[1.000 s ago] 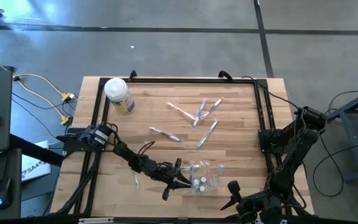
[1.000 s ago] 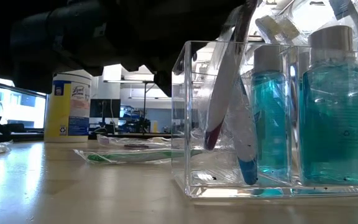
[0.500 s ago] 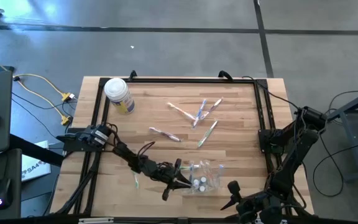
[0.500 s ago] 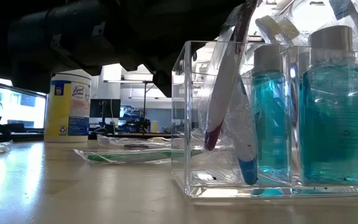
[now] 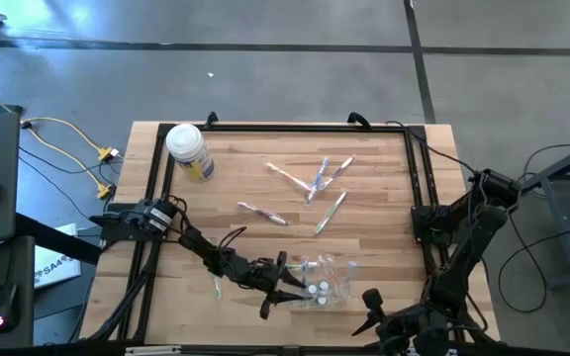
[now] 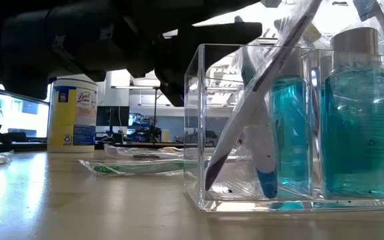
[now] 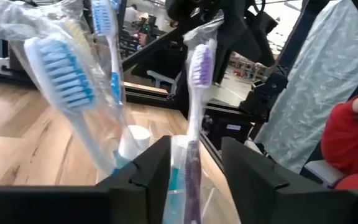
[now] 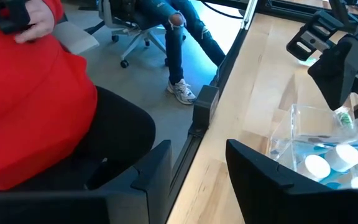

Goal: Pick & Place toothbrushing station
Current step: Put the middle green toothbrush into the transparent bin

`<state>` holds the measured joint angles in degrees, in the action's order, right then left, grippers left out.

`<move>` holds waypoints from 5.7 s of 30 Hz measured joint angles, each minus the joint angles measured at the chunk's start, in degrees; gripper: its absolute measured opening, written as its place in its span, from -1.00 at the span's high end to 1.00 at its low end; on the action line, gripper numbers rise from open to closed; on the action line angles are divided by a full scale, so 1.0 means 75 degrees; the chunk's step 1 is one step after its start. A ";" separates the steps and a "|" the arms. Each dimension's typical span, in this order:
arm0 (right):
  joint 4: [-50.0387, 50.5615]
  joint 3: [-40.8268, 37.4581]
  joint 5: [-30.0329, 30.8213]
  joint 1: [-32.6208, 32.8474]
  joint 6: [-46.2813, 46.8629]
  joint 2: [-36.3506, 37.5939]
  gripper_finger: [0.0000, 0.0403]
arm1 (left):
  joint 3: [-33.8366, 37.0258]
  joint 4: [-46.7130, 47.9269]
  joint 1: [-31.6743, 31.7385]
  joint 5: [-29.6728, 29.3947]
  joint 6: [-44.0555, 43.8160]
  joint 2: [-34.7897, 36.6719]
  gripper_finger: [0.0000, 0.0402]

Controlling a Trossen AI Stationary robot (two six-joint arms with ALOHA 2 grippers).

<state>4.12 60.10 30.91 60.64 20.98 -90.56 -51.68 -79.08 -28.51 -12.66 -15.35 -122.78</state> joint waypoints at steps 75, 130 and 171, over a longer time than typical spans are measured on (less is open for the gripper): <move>0.0224 0.0003 0.0065 0.0009 -0.0024 0.0000 0.27 | 0.0138 0.9600 0.0399 -0.0469 0.0207 0.2611 0.21; 0.0221 0.0003 0.0059 0.0009 0.0060 0.0000 0.27 | -0.3936 1.8759 -0.0087 -0.3058 -0.4191 0.2190 0.90; -0.4853 0.0006 0.3022 -0.1249 -0.4879 0.0003 -0.28 | -0.4522 1.0921 -0.2316 -0.5313 0.1741 0.3528 0.90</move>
<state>-32.28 60.14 53.57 51.27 -15.61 -90.54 -85.59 2.83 -45.88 -52.51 -2.30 -96.32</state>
